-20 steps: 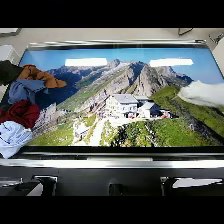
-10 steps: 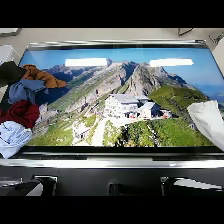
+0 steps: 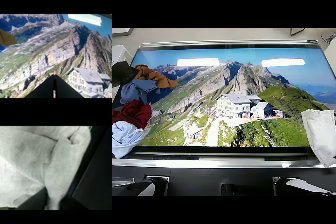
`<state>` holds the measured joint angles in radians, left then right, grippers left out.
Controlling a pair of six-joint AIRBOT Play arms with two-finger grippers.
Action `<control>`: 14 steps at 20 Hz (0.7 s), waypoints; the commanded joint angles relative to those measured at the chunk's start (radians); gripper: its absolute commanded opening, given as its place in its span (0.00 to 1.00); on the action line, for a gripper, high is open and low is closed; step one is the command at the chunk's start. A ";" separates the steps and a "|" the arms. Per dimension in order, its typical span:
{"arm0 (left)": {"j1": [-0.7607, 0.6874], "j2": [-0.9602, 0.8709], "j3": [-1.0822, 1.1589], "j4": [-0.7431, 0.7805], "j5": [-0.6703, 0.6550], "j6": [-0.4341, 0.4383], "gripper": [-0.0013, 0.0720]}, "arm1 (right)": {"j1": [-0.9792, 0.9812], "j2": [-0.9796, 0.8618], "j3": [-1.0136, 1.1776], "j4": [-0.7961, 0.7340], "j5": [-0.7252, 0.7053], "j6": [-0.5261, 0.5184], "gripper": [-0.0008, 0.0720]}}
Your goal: Fold the clothes and pants, and hang the long-sleeved shirts on hangers.
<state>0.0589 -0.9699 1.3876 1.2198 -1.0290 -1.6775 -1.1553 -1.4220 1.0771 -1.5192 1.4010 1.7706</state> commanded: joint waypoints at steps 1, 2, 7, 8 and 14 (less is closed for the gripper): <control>0.000 -0.001 0.000 0.000 0.000 0.000 0.05 | -0.001 0.011 -0.020 0.018 0.002 -0.010 0.77; 0.000 -0.001 0.000 0.000 0.001 0.000 0.05 | 0.000 0.020 -0.011 0.036 0.033 -0.041 0.97; 0.000 -0.002 0.000 -0.008 0.001 0.001 0.05 | 0.000 0.079 0.224 0.071 0.307 -0.058 0.97; 0.000 -0.002 0.000 -0.008 0.001 0.002 0.05 | 0.000 0.079 0.311 0.069 0.369 -0.058 0.97; -0.042 -0.053 0.006 0.047 0.091 0.144 0.04 | 0.146 0.105 0.832 0.478 -0.103 -0.108 0.96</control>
<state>0.0429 -0.9958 1.3888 1.2186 -0.9939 -1.6096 -1.1057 -1.3380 1.6978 -1.2396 1.5566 1.7039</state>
